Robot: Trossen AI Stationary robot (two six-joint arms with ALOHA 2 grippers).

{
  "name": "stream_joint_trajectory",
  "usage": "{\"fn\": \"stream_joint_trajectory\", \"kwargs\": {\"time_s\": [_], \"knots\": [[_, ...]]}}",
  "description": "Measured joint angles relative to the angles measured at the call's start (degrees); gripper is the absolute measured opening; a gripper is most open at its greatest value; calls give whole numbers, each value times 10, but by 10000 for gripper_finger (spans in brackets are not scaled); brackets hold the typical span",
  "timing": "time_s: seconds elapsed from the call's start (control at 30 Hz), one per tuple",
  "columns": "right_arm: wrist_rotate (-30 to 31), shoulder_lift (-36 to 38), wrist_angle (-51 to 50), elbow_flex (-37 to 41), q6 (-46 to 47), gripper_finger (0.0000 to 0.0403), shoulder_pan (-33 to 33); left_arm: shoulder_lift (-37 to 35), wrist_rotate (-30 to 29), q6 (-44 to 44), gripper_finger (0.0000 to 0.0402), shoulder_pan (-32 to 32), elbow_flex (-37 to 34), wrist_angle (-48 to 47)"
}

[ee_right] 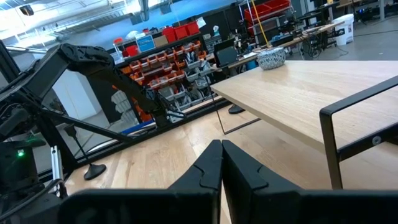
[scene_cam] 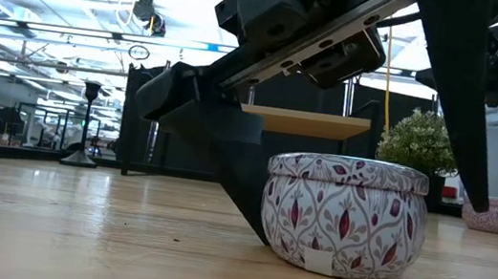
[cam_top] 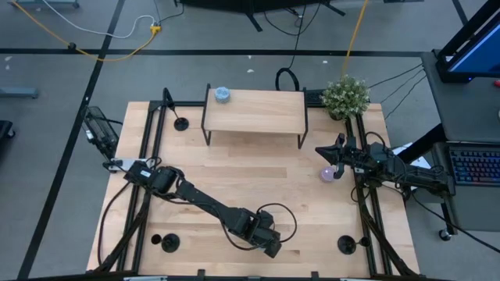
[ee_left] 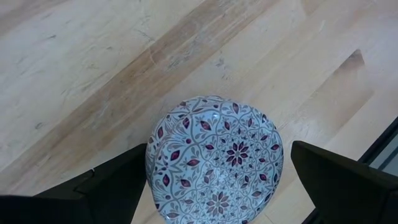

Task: Pick & Place candle stick holders
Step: Put the bottom white scented candle on the shelf

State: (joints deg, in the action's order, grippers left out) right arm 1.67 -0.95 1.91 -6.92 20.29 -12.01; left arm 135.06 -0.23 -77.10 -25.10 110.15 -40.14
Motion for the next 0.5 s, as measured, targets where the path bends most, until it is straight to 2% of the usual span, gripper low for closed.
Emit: {"fn": "stream_joint_trajectory", "kwargs": {"time_s": [0.5], "knots": [[0, 0, 0, 0, 0, 0, 0, -1, 4, -5, 397, 8, 1, -93]]}}
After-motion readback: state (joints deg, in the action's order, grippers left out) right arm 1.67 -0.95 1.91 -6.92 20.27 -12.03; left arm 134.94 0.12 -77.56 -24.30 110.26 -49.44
